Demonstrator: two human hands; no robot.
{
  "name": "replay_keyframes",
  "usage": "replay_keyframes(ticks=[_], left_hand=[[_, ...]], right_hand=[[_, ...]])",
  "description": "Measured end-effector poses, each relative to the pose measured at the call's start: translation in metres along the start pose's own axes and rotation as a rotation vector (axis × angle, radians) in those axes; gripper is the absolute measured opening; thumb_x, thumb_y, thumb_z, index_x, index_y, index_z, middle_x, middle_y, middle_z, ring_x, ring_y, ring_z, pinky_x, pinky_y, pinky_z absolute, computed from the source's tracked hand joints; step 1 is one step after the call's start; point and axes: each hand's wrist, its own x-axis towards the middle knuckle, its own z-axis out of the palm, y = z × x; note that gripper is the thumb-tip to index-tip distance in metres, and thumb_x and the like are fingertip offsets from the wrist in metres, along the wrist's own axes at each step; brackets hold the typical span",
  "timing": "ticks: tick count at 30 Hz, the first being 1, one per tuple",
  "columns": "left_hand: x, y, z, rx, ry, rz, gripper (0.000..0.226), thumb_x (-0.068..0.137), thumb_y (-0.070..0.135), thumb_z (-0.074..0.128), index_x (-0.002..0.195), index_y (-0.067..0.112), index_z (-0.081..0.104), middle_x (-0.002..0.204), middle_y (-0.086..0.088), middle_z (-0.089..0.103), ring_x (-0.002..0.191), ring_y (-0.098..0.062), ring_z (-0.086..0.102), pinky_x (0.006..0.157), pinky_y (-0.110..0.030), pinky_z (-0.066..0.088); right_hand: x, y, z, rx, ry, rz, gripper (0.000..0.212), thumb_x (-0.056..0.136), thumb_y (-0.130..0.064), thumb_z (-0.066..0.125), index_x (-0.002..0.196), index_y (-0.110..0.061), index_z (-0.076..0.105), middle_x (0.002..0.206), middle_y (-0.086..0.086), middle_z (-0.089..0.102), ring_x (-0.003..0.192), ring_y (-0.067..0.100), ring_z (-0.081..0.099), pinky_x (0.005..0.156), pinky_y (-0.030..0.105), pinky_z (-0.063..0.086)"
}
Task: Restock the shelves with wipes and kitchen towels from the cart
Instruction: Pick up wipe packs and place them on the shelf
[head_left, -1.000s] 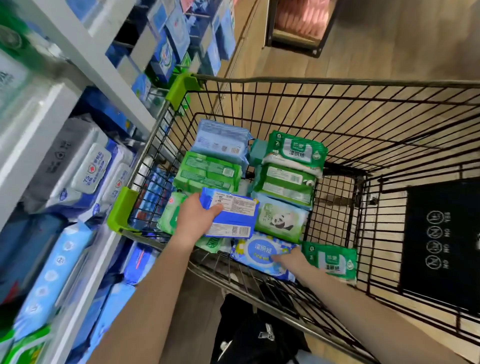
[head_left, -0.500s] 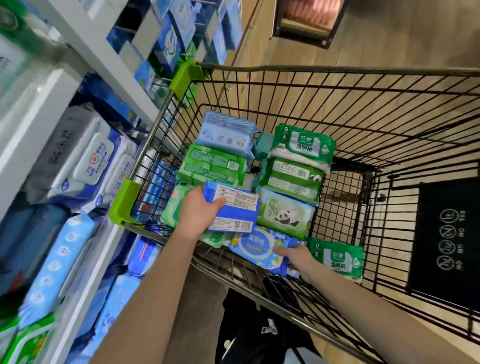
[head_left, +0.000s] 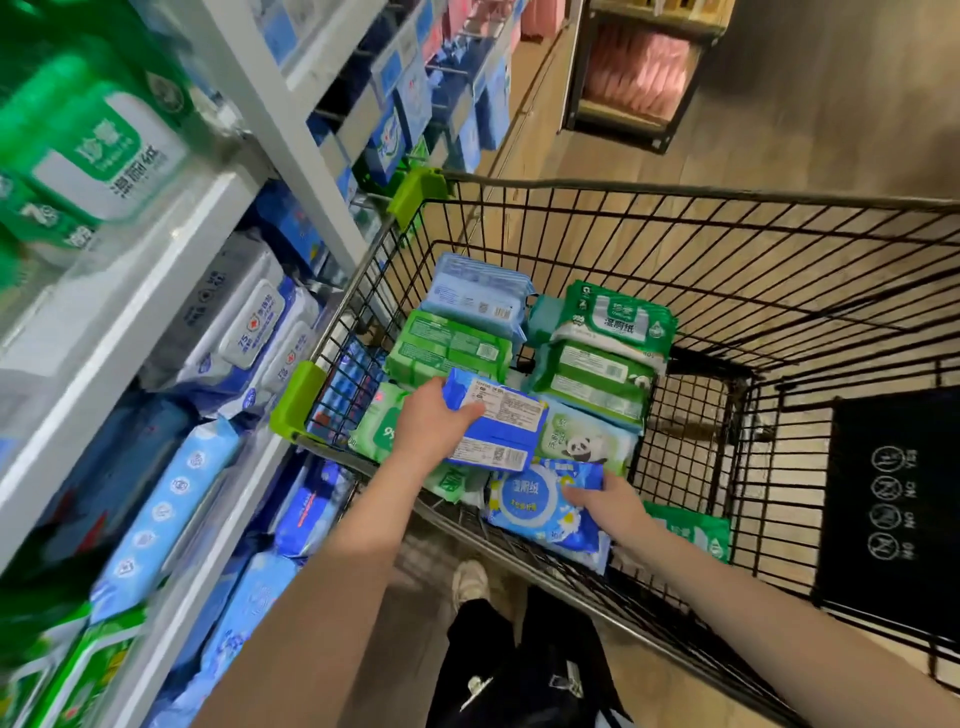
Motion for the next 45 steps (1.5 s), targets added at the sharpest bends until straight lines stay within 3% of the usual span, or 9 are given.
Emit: replay_keyframes(ticks=[5, 8, 12, 17, 20, 33, 39, 43, 45], left_hand=[[-0.015, 0.009, -0.018, -0.062, 0.024, 0.082, 0.043, 0.089, 0.027, 0.067, 0.125, 0.008, 0.054, 0.111, 0.000, 0.060, 0.098, -0.016, 0.057, 0.075, -0.024, 0.039], [-0.027, 0.015, -0.032, -0.083, 0.050, 0.134, 0.050, 0.088, 0.028, 0.068, 0.130, 0.007, 0.051, 0.119, -0.001, 0.059, 0.108, -0.018, 0.057, 0.082, -0.027, 0.043], [-0.050, 0.022, -0.054, -0.153, 0.120, 0.192, 0.030, 0.087, 0.025, 0.069, 0.113, 0.015, 0.058, 0.104, 0.002, 0.064, 0.094, -0.017, 0.062, 0.073, -0.028, 0.047], [-0.097, 0.033, -0.077, -0.269, 0.274, 0.245, 0.020, 0.087, 0.019, 0.068, 0.104, 0.020, 0.056, 0.099, 0.004, 0.064, 0.089, -0.014, 0.062, 0.068, -0.022, 0.045], [-0.132, 0.035, -0.086, -0.353, 0.416, 0.242, 0.025, 0.086, 0.021, 0.068, 0.109, 0.016, 0.059, 0.102, 0.002, 0.066, 0.093, -0.017, 0.064, 0.077, -0.027, 0.047], [-0.293, 0.015, -0.069, -0.554, 0.923, 0.230, 0.013, 0.087, 0.016, 0.067, 0.092, 0.024, 0.057, 0.084, 0.018, 0.061, 0.072, 0.008, 0.056, 0.054, -0.004, 0.040], [-0.367, -0.014, -0.080, -0.551, 1.126, 0.179, 0.010, 0.088, 0.019, 0.066, 0.090, 0.018, 0.056, 0.083, 0.010, 0.060, 0.072, -0.004, 0.056, 0.053, -0.005, 0.039], [-0.414, -0.035, -0.094, -0.562, 1.225, 0.154, 0.019, 0.088, 0.019, 0.065, 0.105, 0.013, 0.059, 0.093, 0.002, 0.064, 0.083, -0.013, 0.060, 0.060, -0.011, 0.042], [-0.436, -0.050, -0.100, -0.585, 1.257, 0.146, 0.016, 0.089, 0.018, 0.065, 0.104, 0.015, 0.059, 0.092, 0.004, 0.064, 0.082, -0.011, 0.060, 0.061, -0.009, 0.043]], right_hand=[[-0.035, -0.016, -0.019, 0.032, 0.016, -0.105, 0.023, 0.086, -0.023, 0.070, 0.105, -0.018, 0.057, 0.103, 0.007, 0.069, 0.096, 0.033, 0.066, 0.091, 0.052, 0.051], [-0.055, -0.027, -0.022, 0.084, 0.026, -0.208, 0.029, 0.087, -0.020, 0.069, 0.113, -0.015, 0.056, 0.095, -0.002, 0.067, 0.087, 0.023, 0.067, 0.088, 0.047, 0.052], [-0.078, -0.043, -0.029, 0.203, 0.127, -0.323, 0.015, 0.088, -0.014, 0.067, 0.099, -0.019, 0.059, 0.094, 0.001, 0.068, 0.078, 0.020, 0.067, 0.083, 0.046, 0.055], [-0.109, -0.069, -0.041, 0.300, 0.112, -0.437, 0.025, 0.088, -0.014, 0.067, 0.111, -0.010, 0.059, 0.101, 0.008, 0.069, 0.078, 0.025, 0.068, 0.074, 0.040, 0.058], [-0.126, -0.087, -0.042, 0.267, 0.088, -0.533, 0.037, 0.088, -0.019, 0.067, 0.121, -0.009, 0.055, 0.098, 0.002, 0.067, 0.075, 0.018, 0.066, 0.055, 0.023, 0.054], [-0.208, -0.106, -0.028, 0.050, -0.196, -0.920, 0.009, 0.089, -0.021, 0.065, 0.095, -0.025, 0.061, 0.087, 0.002, 0.071, 0.070, 0.021, 0.070, 0.052, 0.025, 0.056], [-0.253, -0.106, 0.012, -0.063, -0.332, -1.095, 0.007, 0.090, -0.018, 0.064, 0.084, -0.022, 0.063, 0.081, 0.003, 0.070, 0.058, 0.010, 0.067, 0.050, 0.022, 0.053], [-0.275, -0.102, 0.047, -0.122, -0.433, -1.134, 0.002, 0.089, -0.018, 0.065, 0.087, -0.020, 0.065, 0.084, 0.007, 0.072, 0.068, 0.020, 0.069, 0.064, 0.039, 0.056], [-0.286, -0.100, 0.067, -0.139, -0.471, -1.166, 0.000, 0.088, -0.018, 0.066, 0.088, -0.018, 0.066, 0.083, 0.007, 0.072, 0.067, 0.017, 0.069, 0.056, 0.030, 0.055]])
